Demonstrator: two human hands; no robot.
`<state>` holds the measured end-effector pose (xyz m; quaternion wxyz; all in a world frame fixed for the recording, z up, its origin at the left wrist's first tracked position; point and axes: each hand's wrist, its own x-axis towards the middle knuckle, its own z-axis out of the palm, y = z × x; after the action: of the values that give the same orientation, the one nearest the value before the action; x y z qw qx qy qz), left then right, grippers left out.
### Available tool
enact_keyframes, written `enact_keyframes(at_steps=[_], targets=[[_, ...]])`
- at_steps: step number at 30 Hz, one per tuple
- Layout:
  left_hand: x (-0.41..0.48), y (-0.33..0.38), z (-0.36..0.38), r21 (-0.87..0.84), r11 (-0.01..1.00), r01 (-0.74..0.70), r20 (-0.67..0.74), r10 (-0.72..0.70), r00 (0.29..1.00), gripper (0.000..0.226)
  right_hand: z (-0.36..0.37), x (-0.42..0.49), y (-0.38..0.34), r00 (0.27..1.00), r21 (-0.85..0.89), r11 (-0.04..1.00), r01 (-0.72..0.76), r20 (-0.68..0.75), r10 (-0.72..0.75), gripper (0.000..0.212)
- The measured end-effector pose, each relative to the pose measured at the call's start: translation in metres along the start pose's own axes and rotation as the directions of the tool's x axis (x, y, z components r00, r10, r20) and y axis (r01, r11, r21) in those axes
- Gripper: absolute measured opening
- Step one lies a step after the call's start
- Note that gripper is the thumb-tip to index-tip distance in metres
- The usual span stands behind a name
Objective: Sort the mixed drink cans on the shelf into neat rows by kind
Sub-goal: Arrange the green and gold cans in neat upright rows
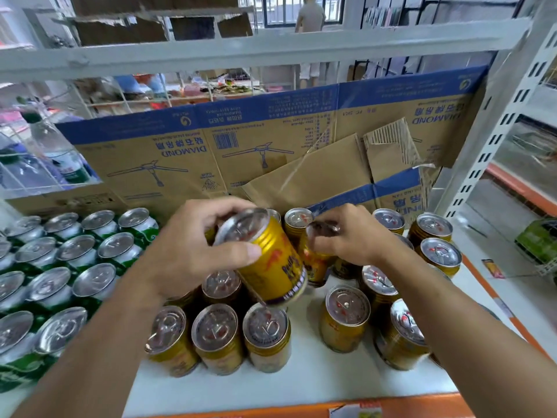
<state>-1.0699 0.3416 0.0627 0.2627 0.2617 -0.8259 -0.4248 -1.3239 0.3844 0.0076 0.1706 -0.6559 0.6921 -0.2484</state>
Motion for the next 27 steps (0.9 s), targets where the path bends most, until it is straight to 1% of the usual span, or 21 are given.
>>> enact_keyframes(at_steps=[1,2,4,7,9,11,14,17,21,24,27], targets=[[0.000,0.000,-0.005,-0.017,1.000,-0.018,-0.041,0.017,0.999,0.046,0.000,0.002,-0.001,0.999,-0.009,1.000,0.014,0.040,-0.014,0.014],[0.000,0.000,-0.009,-0.030,0.999,-0.029,-0.078,0.026,0.997,0.043,0.001,0.004,-0.001,0.997,-0.039,0.999,0.022,0.072,-0.019,0.014],[0.000,-0.002,-0.015,-0.040,0.999,-0.021,-0.137,0.016,0.990,0.041,0.005,0.008,-0.003,0.994,-0.124,0.992,0.025,0.112,-0.011,0.023],[0.000,-0.008,-0.016,-0.030,0.999,0.041,-0.183,-0.046,0.982,0.043,0.012,0.013,-0.006,0.992,-0.232,0.973,0.019,0.124,0.010,0.038],[-0.001,-0.012,-0.013,0.008,0.996,0.089,-0.208,-0.086,0.974,0.045,0.016,0.015,-0.008,0.990,-0.290,0.957,0.010,0.135,0.031,0.053],[-0.001,-0.015,-0.010,0.064,0.990,0.125,-0.225,-0.108,0.968,0.047,0.018,0.018,-0.009,0.988,-0.324,0.946,-0.010,0.145,0.060,0.060],[0.000,-0.019,-0.008,0.094,0.983,0.156,-0.222,-0.132,0.966,0.050,0.022,0.020,-0.012,0.985,-0.344,0.939,0.001,0.160,0.058,0.054],[0.002,-0.022,-0.007,0.078,0.984,0.159,-0.223,-0.138,0.965,0.050,0.025,0.021,-0.014,0.985,-0.374,0.927,0.021,0.167,0.045,0.047],[0.005,-0.025,-0.005,0.061,0.987,0.149,-0.203,-0.134,0.970,0.051,0.025,0.020,-0.016,0.984,-0.396,0.918,0.002,0.166,0.069,0.061],[0.008,-0.027,-0.001,0.030,0.988,0.150,-0.184,-0.142,0.973,0.052,0.029,0.019,-0.015,0.985,-0.405,0.914,-0.001,0.157,0.070,0.066],[0.010,-0.029,0.003,0.013,0.986,0.169,-0.168,-0.164,0.972,0.056,0.028,0.016,-0.016,0.980,-0.319,0.945,-0.072,0.155,0.127,0.076]])
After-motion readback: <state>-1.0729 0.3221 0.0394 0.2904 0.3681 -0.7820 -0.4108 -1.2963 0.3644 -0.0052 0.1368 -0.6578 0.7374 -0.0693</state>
